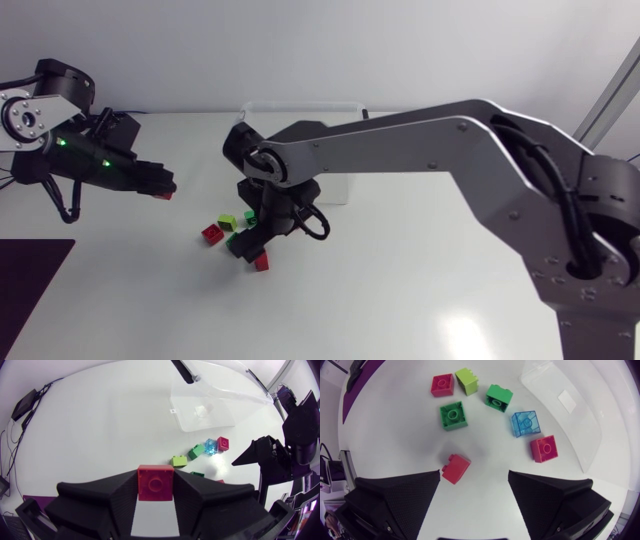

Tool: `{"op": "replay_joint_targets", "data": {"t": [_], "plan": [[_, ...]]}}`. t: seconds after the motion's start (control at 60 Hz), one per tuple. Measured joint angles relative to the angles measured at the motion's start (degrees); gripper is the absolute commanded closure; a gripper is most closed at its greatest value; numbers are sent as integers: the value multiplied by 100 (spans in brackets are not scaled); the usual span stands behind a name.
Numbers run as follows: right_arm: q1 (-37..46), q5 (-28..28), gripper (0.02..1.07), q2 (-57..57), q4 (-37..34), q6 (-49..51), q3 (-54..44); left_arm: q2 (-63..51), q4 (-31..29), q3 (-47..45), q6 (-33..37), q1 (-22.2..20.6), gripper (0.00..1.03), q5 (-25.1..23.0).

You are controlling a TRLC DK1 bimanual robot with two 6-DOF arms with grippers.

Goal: Place the duplo bricks in the container

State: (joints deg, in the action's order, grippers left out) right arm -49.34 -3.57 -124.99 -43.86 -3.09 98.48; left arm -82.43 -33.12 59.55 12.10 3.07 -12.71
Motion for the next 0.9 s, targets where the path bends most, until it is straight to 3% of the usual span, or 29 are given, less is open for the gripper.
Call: {"op": "replay_joint_targets", "data": {"t": [0.25,0.433,0.55,0.6,0.617,0.733,0.9], "plan": [[-205,9,10,-369,-354,-284,525,146,2,155,20,227,83,-105],[-229,52,17,-616,-461,-520,693,299,48,195,44,302,83,-247],[-232,66,44,-697,-479,-619,693,455,352,197,37,295,83,-361],[-232,66,73,-704,-424,-647,691,487,586,197,-7,260,83,-442],[-232,63,77,-704,-356,-673,688,494,737,201,-35,227,83,-485],[-227,66,83,-702,61,-702,527,463,1429,245,-256,-24,82,-638],[-92,72,84,-238,369,-723,-284,-271,2159,907,-645,-483,81,-780]]}}
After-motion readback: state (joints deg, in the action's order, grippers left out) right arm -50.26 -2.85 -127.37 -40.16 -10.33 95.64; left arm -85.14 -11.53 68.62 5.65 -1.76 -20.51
